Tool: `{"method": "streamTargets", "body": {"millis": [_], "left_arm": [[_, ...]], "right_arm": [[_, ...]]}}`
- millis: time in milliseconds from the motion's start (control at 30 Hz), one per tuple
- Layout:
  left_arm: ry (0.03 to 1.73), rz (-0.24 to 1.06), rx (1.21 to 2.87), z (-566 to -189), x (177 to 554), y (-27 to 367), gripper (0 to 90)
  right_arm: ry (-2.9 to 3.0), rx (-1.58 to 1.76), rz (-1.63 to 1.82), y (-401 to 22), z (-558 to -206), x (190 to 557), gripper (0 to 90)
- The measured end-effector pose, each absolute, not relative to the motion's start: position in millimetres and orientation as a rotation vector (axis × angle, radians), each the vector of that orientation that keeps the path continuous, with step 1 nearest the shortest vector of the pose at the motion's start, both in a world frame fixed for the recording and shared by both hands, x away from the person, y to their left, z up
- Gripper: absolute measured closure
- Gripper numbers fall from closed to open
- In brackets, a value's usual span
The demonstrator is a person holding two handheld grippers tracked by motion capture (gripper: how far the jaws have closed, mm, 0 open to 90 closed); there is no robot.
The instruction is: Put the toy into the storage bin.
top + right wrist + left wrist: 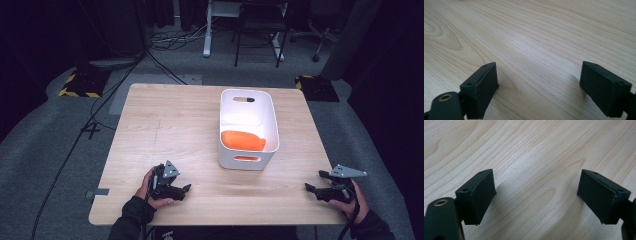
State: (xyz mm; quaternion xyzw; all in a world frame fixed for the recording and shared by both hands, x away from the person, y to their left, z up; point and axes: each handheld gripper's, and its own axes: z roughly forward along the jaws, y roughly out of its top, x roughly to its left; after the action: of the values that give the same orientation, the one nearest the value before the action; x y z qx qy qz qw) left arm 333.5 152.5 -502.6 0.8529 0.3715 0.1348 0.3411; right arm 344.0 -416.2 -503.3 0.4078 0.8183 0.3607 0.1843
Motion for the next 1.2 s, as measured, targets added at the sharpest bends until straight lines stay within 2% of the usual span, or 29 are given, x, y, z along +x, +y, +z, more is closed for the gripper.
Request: {"method": "streamTargets", "body": {"millis": [1200], "left_arm": [[0.969,0.351,2.218,-502.6,333.4,152.4,14.9]], "right_arm": [[2.305,1.146,1.013,-416.1,-503.4,345.8,15.2]]}}
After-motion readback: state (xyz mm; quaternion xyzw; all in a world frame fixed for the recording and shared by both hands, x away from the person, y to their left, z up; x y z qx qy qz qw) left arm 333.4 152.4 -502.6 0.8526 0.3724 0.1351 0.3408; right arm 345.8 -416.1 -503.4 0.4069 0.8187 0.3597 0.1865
